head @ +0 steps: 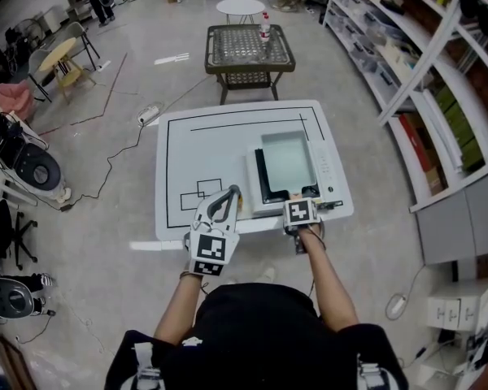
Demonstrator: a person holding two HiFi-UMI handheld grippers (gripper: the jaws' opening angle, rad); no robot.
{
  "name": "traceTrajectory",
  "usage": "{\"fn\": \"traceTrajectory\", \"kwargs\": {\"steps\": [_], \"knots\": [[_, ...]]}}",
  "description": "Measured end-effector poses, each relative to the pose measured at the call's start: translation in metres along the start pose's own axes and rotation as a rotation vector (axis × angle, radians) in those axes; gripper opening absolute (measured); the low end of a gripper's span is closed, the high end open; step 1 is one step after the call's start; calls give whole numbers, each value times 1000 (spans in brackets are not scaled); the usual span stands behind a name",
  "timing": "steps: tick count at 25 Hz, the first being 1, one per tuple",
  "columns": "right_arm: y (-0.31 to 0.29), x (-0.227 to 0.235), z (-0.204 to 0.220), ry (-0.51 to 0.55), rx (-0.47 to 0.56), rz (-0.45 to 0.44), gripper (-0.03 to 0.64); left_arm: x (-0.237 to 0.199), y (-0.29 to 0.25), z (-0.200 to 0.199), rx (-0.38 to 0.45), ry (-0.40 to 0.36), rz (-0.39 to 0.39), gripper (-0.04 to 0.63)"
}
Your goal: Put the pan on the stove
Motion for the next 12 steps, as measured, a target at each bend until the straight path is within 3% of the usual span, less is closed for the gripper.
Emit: {"fn": "traceTrajectory", "kwargs": {"steps": [12], "knots": [[-9, 1, -3, -20, -24, -20, 101, 3, 1, 4, -8, 4, -11, 25]]}}
Point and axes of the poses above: the fingertips, and each gripper's own axes: y backward along the fingers, x to its right, z out of its underside, the point moved 8 cm from there along y, backward along the fingers, and after that the axes turned 9 degrees about y, right-handed, at the moved point
